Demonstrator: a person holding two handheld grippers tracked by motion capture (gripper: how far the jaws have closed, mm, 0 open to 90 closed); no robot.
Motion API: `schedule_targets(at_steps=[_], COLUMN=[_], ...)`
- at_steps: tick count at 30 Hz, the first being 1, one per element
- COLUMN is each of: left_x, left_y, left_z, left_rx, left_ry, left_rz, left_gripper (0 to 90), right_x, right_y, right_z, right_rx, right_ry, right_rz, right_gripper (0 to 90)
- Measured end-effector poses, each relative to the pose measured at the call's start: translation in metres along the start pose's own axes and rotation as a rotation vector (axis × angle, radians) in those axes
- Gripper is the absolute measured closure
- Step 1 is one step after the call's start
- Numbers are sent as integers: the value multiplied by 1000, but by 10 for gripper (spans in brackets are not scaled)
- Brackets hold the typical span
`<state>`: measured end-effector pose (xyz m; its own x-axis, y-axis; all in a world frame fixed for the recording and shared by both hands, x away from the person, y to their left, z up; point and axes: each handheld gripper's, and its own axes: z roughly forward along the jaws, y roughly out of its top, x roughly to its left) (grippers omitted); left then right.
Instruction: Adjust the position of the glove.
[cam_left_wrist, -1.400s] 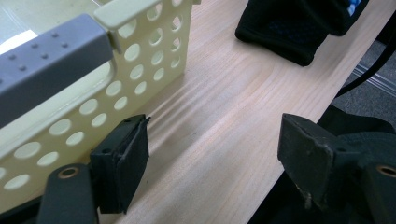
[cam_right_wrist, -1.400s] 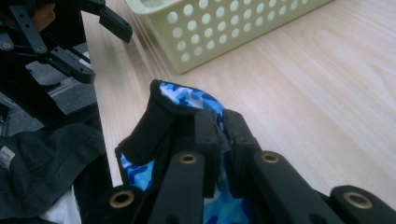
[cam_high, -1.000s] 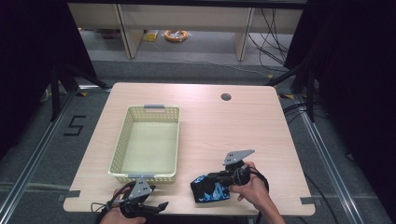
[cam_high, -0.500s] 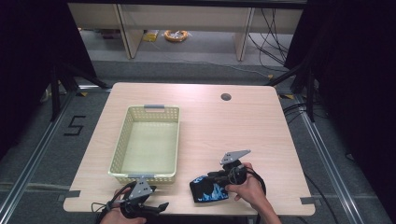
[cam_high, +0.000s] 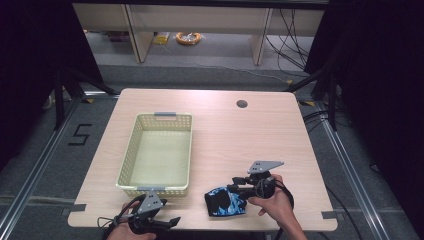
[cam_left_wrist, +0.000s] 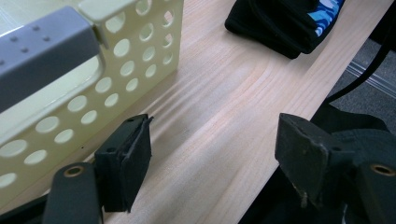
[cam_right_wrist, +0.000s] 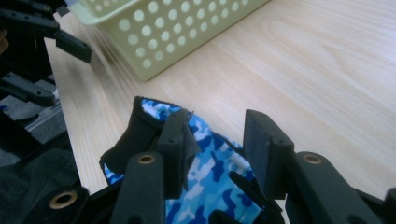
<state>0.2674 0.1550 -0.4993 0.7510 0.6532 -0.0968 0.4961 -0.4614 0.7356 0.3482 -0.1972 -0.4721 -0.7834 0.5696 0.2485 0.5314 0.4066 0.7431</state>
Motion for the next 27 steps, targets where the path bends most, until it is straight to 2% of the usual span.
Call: schedule_targets(at_steps=[3, 5, 6, 7, 8, 9, 10, 11, 12, 13, 14, 15, 16, 17, 19, 20, 21, 23, 24, 25, 27], left_x=[1, 0, 0, 0, -1, -1, 0, 1, 1, 1, 0, 0, 0, 0, 2, 2, 1, 0, 0, 1, 1], left_y=[0, 0, 0, 0, 0, 0, 0, 0, 0, 0, 0, 0, 0, 0, 0, 0, 0, 0, 0, 0, 0], left_z=[-1, 0, 0, 0, 0, 0, 0, 0, 0, 0, 0, 0, 0, 0, 0, 0, 2, 2, 2, 1, 2], left_rx=[5, -8, -5, -5, -4, -5, 5, 6, 7, 7, 6, 5, 5, 5, 17, 17, 12, 8, 8, 11, 11], left_ry=[8, -1, -2, -4, -3, -3, -3, -5, -6, -7, -6, -6, -7, -7, 0, 0, -4, -11, -11, -10, -6], left_rz=[3, -12, -12, -16, -29, -28, -19, -12, -13, -14, -18, -17, -13, -13, -7, -7, -34, -41, -37, -14, -13], left_gripper=[269, 270, 272, 275, 275, 276, 277, 279, 281, 282, 282, 284, 284, 284, 283, 283, 283, 284, 284, 283, 284], right_x=[0, 1, -2, 1, -1, 1, 0, 2, 3, 7, 8, 5, 5, 4, 5, 4, 4, 3, 3, 3, 2], right_y=[-3, -8, -10, -13, -17, -22, -25, -29, -32, -35, -37, -40, -41, -41, -41, -41, -42, -42, -42, -42, -43], right_z=[-9, -17, -20, -24, -25, -27, -28, -29, -29, -29, -28, -26, -25, -23, -22, -20, -19, -15, -13, -10, -5], right_rx=[-19, -13, -24, -14, -30, -34, -37, -31, -31, -21, -19, -18, -12, -17, -6, -4, -10, -4, 8, 15, 30], right_ry=[-22, -80, -119, -139, -139, -143, -143, -143, -154, -147, -151, -155, -165, -147, -159, -149, -157, -155, -164, -163, -152], right_rz=[22, 60, 36, 84, 70, 119, 115, 143, 150, 205, 208, 181, 187, 205, 211, 224, 219, 219, 215, 225, 217], right_gripper=[598, 589, 589, 588, 588, 585, 578, 571, 567, 562, 559, 542, 528, 514, 490, 481, 470, 441, 425, 410, 396])
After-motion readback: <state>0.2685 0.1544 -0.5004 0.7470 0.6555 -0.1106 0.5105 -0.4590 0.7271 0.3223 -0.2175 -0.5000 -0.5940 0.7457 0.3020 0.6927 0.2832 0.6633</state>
